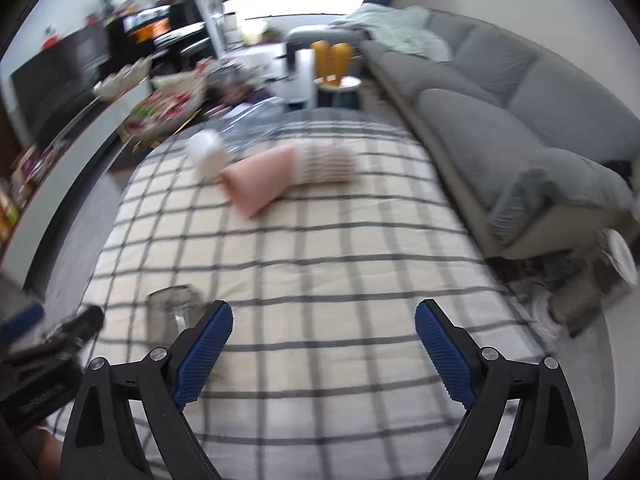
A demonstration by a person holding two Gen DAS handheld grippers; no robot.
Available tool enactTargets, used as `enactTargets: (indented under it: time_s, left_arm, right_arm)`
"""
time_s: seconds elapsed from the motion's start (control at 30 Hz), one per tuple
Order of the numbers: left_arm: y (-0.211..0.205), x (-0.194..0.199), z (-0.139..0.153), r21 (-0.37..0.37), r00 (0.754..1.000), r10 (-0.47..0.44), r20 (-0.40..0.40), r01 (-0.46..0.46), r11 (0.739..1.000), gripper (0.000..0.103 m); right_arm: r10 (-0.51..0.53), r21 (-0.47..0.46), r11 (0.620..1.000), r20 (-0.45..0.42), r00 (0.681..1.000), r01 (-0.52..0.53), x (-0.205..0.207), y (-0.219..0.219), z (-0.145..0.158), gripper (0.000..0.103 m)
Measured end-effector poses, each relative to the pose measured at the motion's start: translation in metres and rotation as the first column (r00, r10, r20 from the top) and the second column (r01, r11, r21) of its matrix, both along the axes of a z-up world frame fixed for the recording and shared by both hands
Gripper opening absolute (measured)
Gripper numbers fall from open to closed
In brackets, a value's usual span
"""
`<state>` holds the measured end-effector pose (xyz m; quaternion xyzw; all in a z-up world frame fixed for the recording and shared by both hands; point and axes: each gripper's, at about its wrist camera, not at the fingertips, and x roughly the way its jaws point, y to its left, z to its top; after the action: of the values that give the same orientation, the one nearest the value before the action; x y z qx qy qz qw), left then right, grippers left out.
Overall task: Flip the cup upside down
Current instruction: 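Move the left gripper to the glass cup and close on it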
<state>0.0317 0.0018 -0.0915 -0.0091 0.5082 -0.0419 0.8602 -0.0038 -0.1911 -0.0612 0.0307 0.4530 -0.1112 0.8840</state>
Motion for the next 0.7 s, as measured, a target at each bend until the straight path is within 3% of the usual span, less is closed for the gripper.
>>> enactTargets:
  time_s: [0.07,0.17,0.23,0.3,0.53,0.7]
  left_arm:
    - [-0.016,0.010,-0.007,-0.011,0.997,-0.018,-0.079,0.017,1.000,0.103]
    - [-0.033,0.024,-0.021,-0.030,0.971,-0.031,-0.238,0.025,0.999,0.103]
    - [-0.044,0.036,-0.033,-0.028,0.932,-0.041,-0.361,0.033,0.999,0.103]
    - [-0.049,0.044,-0.043,0.012,0.903,-0.038,-0.429,0.048,0.999,0.103]
    - [-0.051,0.078,-0.067,0.040,0.805,-0.011,-0.593,0.043,0.998,0.103]
    - [-0.058,0.092,-0.098,0.053,0.704,-0.005,-0.711,0.061,0.997,0.103]
  right_arm:
    - [-0.041,-0.004,0.999,-0.004,0.999,0.041,-0.006,-0.017,0.009,0.094]
    - [-0.089,0.004,0.996,-0.065,0.994,0.089,-0.006,-0.036,0.012,0.096]
    - [-0.113,0.033,0.993,-0.096,0.989,0.117,-0.005,-0.045,0.013,0.096]
    - [-0.132,0.061,0.988,-0.104,0.986,0.139,-0.004,-0.051,0.013,0.096]
    - [-0.145,0.136,0.978,-0.094,0.985,0.157,0.027,-0.054,0.018,0.096]
    - [-0.146,0.164,0.973,-0.099,0.984,0.160,0.047,-0.056,0.014,0.096]
